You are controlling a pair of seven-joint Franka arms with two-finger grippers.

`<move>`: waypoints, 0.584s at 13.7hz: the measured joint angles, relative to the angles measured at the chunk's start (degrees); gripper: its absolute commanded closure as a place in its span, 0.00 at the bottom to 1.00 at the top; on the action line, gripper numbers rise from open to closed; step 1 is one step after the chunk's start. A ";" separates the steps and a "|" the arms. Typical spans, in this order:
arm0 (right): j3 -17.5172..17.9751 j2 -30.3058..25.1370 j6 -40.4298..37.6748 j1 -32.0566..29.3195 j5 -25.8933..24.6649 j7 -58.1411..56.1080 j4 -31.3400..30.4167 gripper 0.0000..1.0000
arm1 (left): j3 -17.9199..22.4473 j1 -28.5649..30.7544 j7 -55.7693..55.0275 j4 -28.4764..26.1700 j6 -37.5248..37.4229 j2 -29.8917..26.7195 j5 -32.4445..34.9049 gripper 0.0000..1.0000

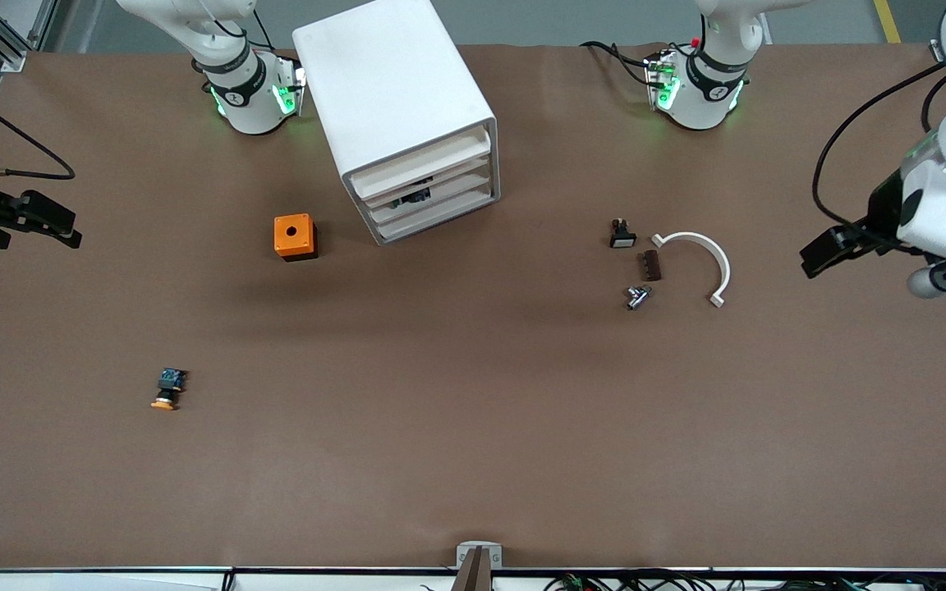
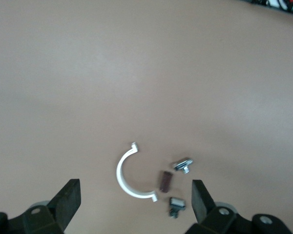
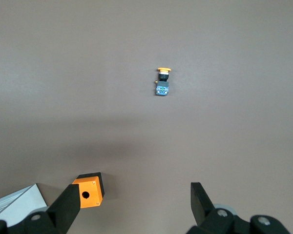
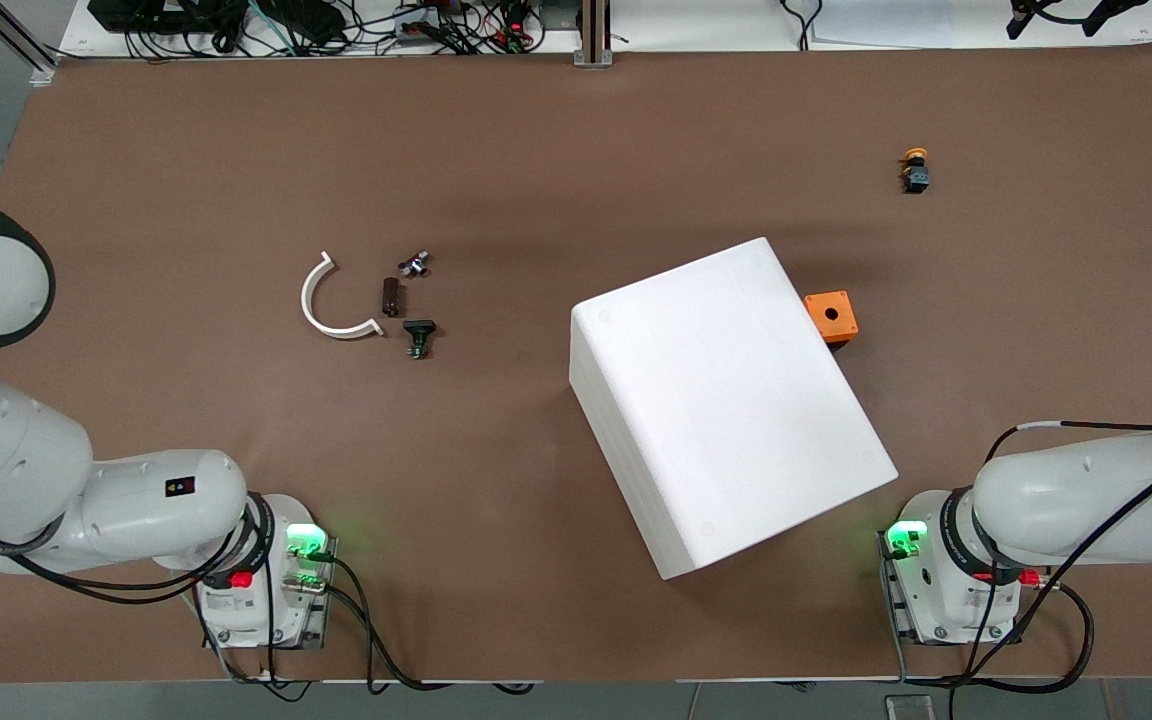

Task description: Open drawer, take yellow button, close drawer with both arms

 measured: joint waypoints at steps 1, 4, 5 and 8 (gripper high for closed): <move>0.00 0.00 -0.01 0.00 0.00 0.00 0.00 0.00 | 1.72 -1.28 1.52 -0.34 -0.83 -1.10 -0.01 0.00; 0.02 0.00 -0.01 0.01 0.00 0.00 -0.01 0.00 | 7.73 -5.86 7.48 -2.51 -2.16 -4.62 -1.02 0.00; 0.02 0.00 -0.01 0.01 0.00 0.00 0.00 0.00 | 9.62 -6.91 9.74 -3.09 -2.64 -5.56 -2.13 0.00; 0.03 0.00 -0.01 0.27 0.00 0.00 -0.01 0.00 | 13.64 -7.94 16.31 -4.95 -3.12 -7.96 -4.99 0.00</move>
